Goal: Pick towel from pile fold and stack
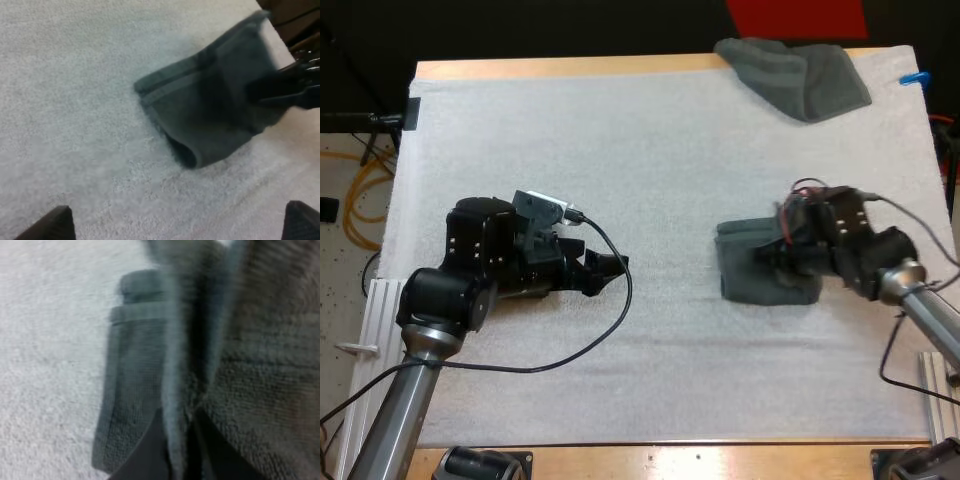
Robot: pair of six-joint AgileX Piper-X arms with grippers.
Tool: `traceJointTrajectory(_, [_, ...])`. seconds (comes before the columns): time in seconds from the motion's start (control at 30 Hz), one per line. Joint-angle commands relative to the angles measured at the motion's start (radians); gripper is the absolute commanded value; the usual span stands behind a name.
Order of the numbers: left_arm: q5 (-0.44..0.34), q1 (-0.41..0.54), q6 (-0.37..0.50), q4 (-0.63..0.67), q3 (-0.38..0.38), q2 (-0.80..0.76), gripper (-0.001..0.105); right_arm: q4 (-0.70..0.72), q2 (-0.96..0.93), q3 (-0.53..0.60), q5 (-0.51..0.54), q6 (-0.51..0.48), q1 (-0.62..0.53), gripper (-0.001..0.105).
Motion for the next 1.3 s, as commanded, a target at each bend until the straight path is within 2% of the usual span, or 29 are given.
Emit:
traceJointTrajectory(0.0, [0.023, -0.002, -0.005, 0.006, -0.002, -0.006, 0.079, -0.020, 0.015, -0.001, -0.008, 0.026, 0.005, 0.000])
traceJointTrajectory(0.17, [0.037, -0.002, -0.005, 0.012, -0.002, -0.006, 0.079, -0.045, 0.058, -0.001, -0.024, 0.087, 0.007, 0.000])
traceJointTrajectory(0.27, [0.037, -0.002, -0.005, 0.011, -0.002, -0.006, 0.079, -0.046, 0.060, -0.001, -0.128, 0.089, 0.007, 0.001])
traceJointTrajectory(0.33, [0.037, -0.002, -0.005, 0.011, -0.002, -0.006, 0.079, -0.052, 0.060, -0.001, -0.210, 0.089, 0.007, 0.009])
traceJointTrajectory(0.37, [0.037, -0.002, -0.005, 0.011, -0.002, -0.006, 0.079, -0.053, 0.060, -0.001, -0.236, 0.089, 0.007, 0.016])
traceJointTrajectory(0.43, [0.037, -0.002, -0.005, 0.011, -0.002, -0.006, 0.079, -0.053, 0.060, -0.001, -0.260, 0.089, 0.007, 0.037])
traceJointTrajectory(0.5, [0.037, -0.002, -0.005, 0.011, -0.002, -0.006, 0.079, -0.053, 0.060, -0.001, -0.245, 0.088, 0.007, 0.069])
traceJointTrajectory(0.57, [0.037, -0.002, -0.005, 0.011, -0.002, -0.006, 0.079, -0.058, 0.056, -0.001, -0.240, 0.071, 0.007, 0.087])
traceJointTrajectory(0.6, [0.037, -0.002, -0.005, 0.011, -0.002, -0.006, 0.079, -0.061, 0.050, -0.001, -0.247, 0.055, 0.007, 0.092])
traceJointTrajectory(0.8, [0.037, -0.004, -0.010, -0.003, -0.002, 0.002, 0.079, -0.061, -0.035, -0.001, -0.272, 0.023, 0.007, 0.094])
traceJointTrajectory(0.97, [0.034, -0.048, -0.071, -0.034, -0.002, 0.055, 0.079, -0.061, -0.143, -0.001, -0.272, 0.007, 0.007, 0.094])
traceJointTrajectory(1.07, [0.019, -0.110, -0.125, -0.086, -0.002, 0.108, 0.079, -0.060, -0.220, -0.001, -0.270, 0.004, 0.007, 0.094])
traceJointTrajectory(1.17, [-0.033, -0.171, -0.196, -0.171, -0.002, 0.172, 0.079, -0.056, -0.293, -0.001, -0.269, -0.020, 0.007, 0.094])
traceJointTrajectory(1.27, [-0.036, -0.212, -0.307, -0.278, -0.002, 0.243, 0.079, -0.039, -0.363, -0.001, -0.257, -0.025, 0.007, 0.094])
